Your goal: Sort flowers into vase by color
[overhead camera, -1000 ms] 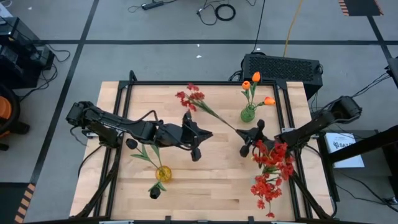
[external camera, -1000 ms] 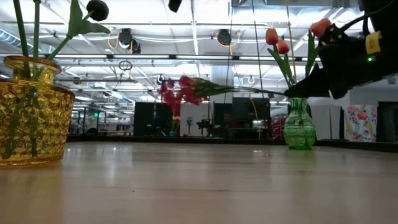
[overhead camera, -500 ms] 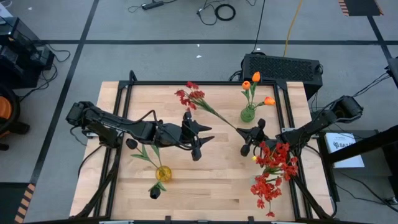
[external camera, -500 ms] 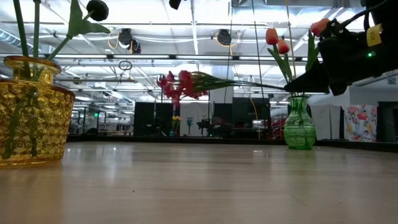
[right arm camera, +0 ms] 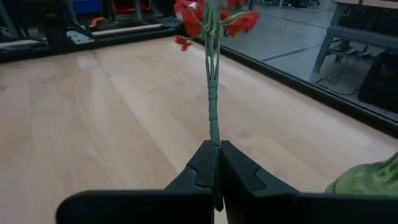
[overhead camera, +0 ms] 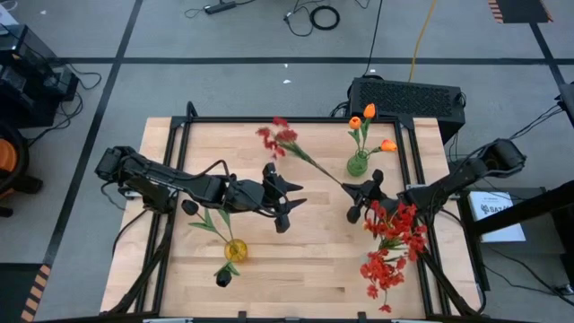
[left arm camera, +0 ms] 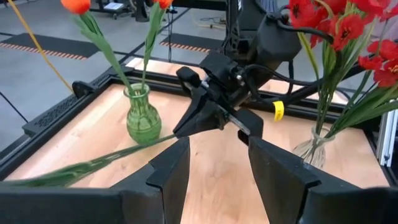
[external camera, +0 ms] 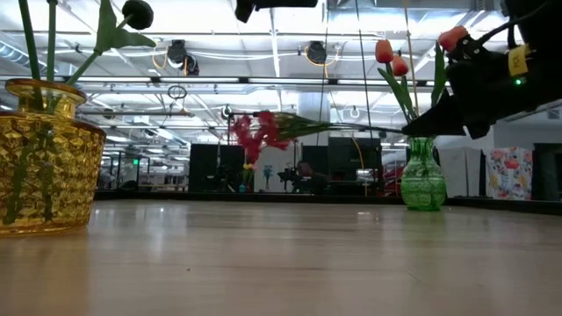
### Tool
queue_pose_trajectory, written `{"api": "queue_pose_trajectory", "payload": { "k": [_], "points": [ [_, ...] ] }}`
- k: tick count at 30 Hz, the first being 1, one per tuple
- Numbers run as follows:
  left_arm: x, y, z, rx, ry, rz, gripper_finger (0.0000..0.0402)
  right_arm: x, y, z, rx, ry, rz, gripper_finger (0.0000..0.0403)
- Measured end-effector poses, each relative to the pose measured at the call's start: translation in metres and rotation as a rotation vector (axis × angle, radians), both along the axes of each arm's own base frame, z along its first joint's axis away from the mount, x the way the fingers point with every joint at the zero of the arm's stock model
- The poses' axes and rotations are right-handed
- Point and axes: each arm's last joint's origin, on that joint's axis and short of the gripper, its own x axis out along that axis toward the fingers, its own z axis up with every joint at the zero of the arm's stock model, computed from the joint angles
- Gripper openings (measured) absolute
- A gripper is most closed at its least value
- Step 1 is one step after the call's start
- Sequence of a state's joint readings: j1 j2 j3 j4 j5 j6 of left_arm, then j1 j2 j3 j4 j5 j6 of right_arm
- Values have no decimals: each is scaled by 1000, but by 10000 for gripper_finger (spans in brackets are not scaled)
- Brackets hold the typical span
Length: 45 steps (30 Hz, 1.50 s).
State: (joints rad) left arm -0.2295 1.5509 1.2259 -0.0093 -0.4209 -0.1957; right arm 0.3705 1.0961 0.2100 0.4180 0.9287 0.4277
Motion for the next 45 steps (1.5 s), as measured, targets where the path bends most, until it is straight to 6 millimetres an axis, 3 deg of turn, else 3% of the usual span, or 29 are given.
{"api": "queue_pose_trajectory", "payload": {
  "k": [11,20,30,45],
  "points": [
    [1,-1,3,-17,-27,-27,173,7,-20,3,-5,101,198,0],
    [1,-1,2,-16,-22,-30,173,4,-30,19,18,35,388,0],
    [1,-2,2,-21,-20,-49,173,-13,-40,29,5,59,476,0],
    [1,-2,2,-20,-22,-49,173,-15,-41,15,54,183,463,0]
  ]
}}
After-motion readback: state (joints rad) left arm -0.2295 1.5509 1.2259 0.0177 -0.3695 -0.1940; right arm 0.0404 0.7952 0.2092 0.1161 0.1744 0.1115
